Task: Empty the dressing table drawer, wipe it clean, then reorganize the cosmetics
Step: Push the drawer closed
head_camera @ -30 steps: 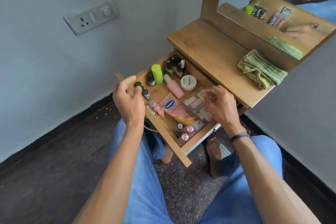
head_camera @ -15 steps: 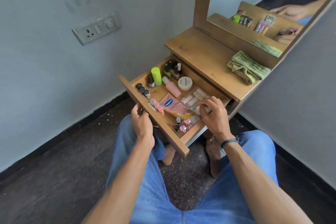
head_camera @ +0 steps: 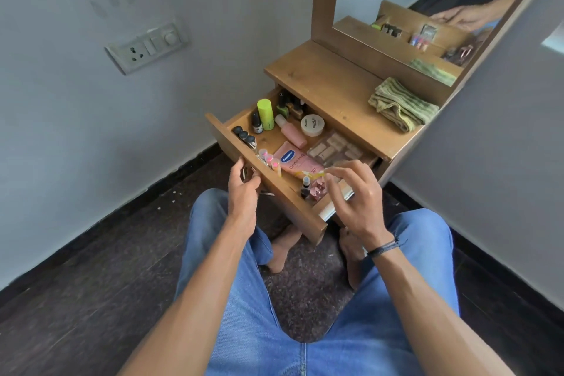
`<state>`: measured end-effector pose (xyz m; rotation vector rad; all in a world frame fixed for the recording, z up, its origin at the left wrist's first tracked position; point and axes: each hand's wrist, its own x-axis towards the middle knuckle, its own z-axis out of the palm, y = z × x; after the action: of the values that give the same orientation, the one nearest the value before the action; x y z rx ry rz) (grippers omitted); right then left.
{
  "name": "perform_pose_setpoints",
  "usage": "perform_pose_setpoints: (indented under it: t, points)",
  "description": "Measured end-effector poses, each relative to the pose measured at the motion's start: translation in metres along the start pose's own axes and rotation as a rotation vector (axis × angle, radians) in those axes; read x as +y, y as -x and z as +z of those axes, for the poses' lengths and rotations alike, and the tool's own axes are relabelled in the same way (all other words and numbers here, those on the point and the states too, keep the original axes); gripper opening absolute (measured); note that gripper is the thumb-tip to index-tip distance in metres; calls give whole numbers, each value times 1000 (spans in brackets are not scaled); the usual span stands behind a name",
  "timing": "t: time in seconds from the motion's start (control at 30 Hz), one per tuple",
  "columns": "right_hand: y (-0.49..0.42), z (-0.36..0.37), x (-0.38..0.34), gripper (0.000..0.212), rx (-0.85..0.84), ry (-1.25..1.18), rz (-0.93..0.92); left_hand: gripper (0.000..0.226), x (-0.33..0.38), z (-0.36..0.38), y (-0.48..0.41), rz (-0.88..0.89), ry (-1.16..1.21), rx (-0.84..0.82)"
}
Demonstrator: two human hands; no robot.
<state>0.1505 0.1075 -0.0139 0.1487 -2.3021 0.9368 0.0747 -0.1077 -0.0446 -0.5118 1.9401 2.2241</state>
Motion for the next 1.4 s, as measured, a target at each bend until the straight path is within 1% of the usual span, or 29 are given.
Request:
perform_pose_setpoints:
  t: [0.1, 0.17, 0.27, 0.33, 0.4, 0.47, 0.57, 0.67, 0.77, 0.87, 0.93, 1.0, 1.17, 1.33, 1.4]
  points:
    - [9, -2, -17, 12, 29, 137, -137, 63, -3, 5, -8, -29, -50, -82]
    - [18, 3, -28, 11, 9, 178, -234, 67, -7, 7, -16, -46, -76, -114]
    - [29, 14, -36, 17, -104, 163, -329, 67, -7, 17, -24, -50, -92, -149]
    - [34, 24, -35, 24, -210, 211, -324, 68, -5, 25, -28, -49, -104, -162]
    - [36, 30, -30, 24, -322, 279, -245, 69, -3, 33, -31, -50, -126, -176]
    - [35, 33, -22, 19, -407, 334, -144, 73, 0, 43, -34, -47, -158, -189]
    - [31, 32, -12, 21, -480, 384, -33, 74, 6, 58, -36, -41, -181, -208]
    - [26, 30, -4, 32, -490, 413, 67, 68, 13, 77, -39, -29, -219, -202]
    - [21, 27, 7, 48, -516, 427, 199, 69, 17, 95, -45, -23, -271, -214]
    - [15, 25, 21, 57, -496, 412, 292, 76, 19, 112, -54, -39, -278, -239]
    - [10, 24, 31, 60, -464, 376, 338, 84, 21, 123, -61, -64, -262, -250]
    - [6, 24, 41, 63, -429, 355, 367, 86, 24, 135, -65, -77, -233, -252]
    - [-1, 22, 63, 69, -381, 332, 438, 68, 29, 159, -72, -76, -232, -252]
    - [-6, 22, 71, 71, -389, 325, 461, 54, 20, 165, -83, -88, -302, -222]
    - [-7, 22, 69, 72, -404, 328, 466, 48, 17, 161, -82, -75, -318, -238]
